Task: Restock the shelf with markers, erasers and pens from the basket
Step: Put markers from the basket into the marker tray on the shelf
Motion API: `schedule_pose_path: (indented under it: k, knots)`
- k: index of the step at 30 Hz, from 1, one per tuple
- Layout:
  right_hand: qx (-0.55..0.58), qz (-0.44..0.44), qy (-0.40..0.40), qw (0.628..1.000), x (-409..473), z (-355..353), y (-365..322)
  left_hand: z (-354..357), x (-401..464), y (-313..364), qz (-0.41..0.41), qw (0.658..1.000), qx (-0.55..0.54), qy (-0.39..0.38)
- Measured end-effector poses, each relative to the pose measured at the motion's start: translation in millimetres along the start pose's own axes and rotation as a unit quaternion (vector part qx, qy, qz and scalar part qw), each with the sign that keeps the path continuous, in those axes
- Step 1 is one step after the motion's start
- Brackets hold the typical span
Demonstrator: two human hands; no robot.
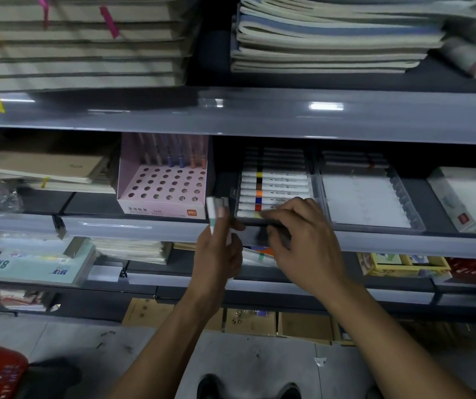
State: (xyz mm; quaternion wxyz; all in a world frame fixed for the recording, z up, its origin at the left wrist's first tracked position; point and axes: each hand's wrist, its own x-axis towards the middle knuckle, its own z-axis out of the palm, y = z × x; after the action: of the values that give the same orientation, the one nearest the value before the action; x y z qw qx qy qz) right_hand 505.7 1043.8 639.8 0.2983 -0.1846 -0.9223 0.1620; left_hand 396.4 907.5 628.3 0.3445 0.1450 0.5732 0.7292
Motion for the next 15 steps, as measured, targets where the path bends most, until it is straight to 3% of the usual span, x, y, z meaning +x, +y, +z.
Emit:
schedule_pose_path:
  k: [4, 11, 15]
  knots:
    - [0.118, 0.037, 0.009, 0.992, -8, 1, -19, 2, -7, 7, -0.036, 0.99, -0.103, -0.089]
    - [0.254, 0.074, -0.014, 0.964, -11, -5, -42, 8, -9, 3, -0.015, 0.994, -0.022, -0.109]
    - [0.322, 0.165, -0.035, 0.932, -13, -8, -42, 10, -8, 6, 0.01, 0.994, -0.015, -0.106]
